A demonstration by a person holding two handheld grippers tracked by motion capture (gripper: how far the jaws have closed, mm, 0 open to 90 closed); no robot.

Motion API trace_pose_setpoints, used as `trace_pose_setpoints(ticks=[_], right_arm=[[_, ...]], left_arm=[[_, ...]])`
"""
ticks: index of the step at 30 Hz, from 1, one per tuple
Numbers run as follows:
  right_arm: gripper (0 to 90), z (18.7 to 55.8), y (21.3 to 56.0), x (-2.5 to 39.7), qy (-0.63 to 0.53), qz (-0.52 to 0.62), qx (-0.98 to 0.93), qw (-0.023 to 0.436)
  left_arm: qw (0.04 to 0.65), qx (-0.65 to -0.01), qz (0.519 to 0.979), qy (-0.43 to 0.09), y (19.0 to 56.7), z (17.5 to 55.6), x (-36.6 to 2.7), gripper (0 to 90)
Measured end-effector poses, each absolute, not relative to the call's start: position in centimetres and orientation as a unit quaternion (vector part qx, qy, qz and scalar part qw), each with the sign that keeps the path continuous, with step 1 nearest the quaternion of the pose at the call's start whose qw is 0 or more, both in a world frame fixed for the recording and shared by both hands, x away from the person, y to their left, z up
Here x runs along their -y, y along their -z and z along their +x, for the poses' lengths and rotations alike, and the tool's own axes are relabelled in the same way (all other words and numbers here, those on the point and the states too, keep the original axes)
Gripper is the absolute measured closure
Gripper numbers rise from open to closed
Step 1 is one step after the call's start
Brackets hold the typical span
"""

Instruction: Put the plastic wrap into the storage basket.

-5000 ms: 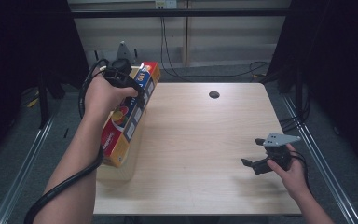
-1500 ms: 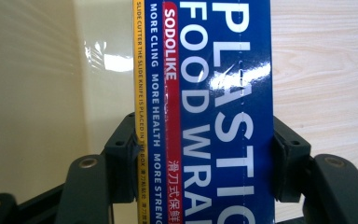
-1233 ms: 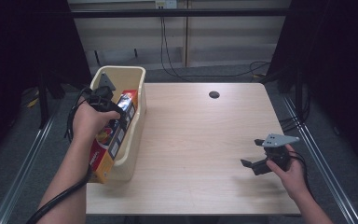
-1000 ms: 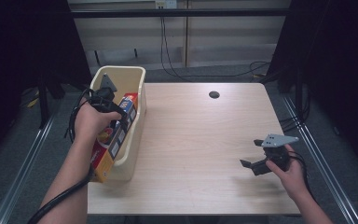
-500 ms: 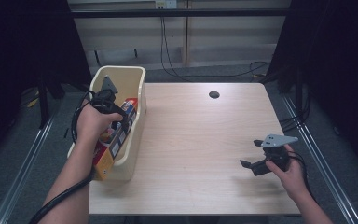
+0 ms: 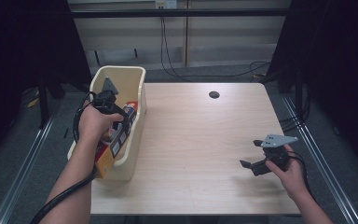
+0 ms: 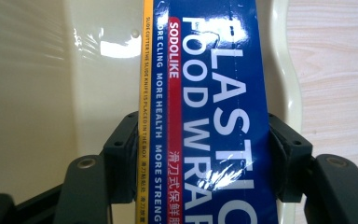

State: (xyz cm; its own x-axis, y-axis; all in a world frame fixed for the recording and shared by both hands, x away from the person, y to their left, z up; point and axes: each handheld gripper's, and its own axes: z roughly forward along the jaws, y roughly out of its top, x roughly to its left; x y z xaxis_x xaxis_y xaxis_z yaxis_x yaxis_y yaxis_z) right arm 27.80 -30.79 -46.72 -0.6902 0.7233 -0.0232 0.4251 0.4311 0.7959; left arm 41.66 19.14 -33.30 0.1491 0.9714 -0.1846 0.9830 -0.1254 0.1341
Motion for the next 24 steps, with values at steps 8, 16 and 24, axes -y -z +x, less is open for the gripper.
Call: trace_pose_setpoints(ticks=[8, 16, 24], right_arm=[[2.3, 27.8, 46.8, 30.8, -0.404, 0.345, -0.827, 0.183], [2.3, 27.8, 46.8, 30.8, -0.403, 0.345, -0.827, 0.183], [2.3, 27.6, 46.6, 30.8, -0.406, 0.346, -0.826, 0.184]], left_arm=[[0.114, -0.651, 0.750, 0.025, 33.5, 41.6, -19.2, 38.2], [0.172, -0.646, 0.744, 0.026, 31.4, 41.4, -19.5, 34.5], [0.207, -0.624, 0.754, 0.007, 29.4, 41.0, -18.2, 22.1]])
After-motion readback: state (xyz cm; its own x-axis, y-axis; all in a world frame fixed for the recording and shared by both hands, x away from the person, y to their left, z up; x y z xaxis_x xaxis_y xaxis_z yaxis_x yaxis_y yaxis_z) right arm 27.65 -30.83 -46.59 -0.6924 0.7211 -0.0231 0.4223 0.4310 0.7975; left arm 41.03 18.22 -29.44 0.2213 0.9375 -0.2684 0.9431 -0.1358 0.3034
